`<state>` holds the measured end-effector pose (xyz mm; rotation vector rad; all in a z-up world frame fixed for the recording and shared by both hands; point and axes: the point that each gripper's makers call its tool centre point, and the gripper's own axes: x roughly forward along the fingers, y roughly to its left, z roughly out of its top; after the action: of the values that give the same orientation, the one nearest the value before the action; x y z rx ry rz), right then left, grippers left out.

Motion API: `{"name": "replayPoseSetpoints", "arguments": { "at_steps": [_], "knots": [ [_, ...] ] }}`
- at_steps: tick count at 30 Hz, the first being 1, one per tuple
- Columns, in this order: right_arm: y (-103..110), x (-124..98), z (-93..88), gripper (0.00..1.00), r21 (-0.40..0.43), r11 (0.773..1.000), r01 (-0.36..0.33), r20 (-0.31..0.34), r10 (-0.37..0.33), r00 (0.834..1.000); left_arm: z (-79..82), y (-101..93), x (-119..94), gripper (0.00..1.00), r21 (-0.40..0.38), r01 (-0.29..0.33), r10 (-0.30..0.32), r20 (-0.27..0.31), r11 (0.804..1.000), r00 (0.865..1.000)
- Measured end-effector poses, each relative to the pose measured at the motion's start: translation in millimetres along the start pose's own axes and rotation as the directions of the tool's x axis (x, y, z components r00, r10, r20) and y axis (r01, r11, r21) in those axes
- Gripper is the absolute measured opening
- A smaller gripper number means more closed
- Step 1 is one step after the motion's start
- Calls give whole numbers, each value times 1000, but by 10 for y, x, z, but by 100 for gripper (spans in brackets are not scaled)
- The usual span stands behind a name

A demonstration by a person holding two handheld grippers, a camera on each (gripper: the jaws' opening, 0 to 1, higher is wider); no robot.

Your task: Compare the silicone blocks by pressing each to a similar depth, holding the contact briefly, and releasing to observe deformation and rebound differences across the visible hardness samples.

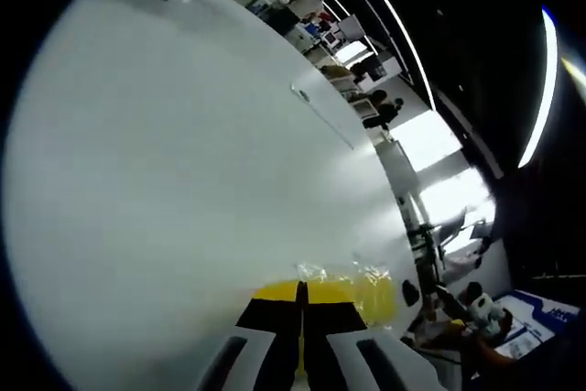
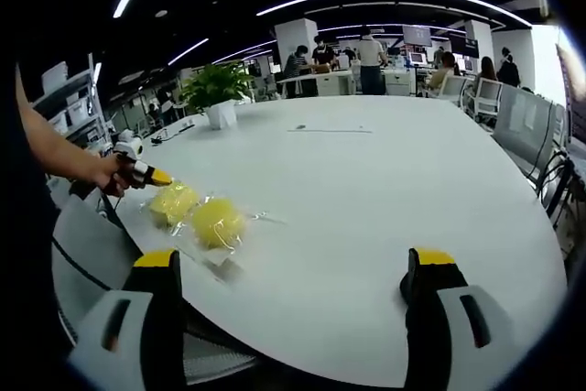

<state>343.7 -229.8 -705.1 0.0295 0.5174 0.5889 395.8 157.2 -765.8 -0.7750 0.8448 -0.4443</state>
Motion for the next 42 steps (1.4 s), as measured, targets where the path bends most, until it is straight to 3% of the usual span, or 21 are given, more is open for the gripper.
{"name": "replayPoseSetpoints", "arguments": {
  "at_steps": [8, 20, 27, 35, 39, 42],
  "knots": [
    [48, 23, -1, 97, -1, 1000, -7, 2, 7, 1000, 25, -192, -81, 0, 14, 38, -38, 35, 999, 999],
    [82, 12, -21, 97, -6, 1000, -9, 4, 9, 1000, 175, -616, -262, 0, 152, 107, -123, 100, 983, 987],
    [102, 30, 38, 97, -8, 1000, -15, 15, 15, 1000, 251, -744, -359, 0, 210, 102, -133, 137, 972, 982],
    [89, 11, 59, 97, -23, 1000, -19, 8, 19, 1000, 352, -1049, -446, 0, 298, 106, -159, 158, 949, 975],
    [69, 8, 116, 97, -28, 999, -19, 15, 19, 1000, 530, -1236, -543, 0, 382, 72, -161, 205, 921, 966],
    [81, 22, 150, 97, -36, 999, -24, 16, 24, 1000, 619, -1402, -610, 0, 391, 88, -184, 215, 916, 959]
  ]
}}
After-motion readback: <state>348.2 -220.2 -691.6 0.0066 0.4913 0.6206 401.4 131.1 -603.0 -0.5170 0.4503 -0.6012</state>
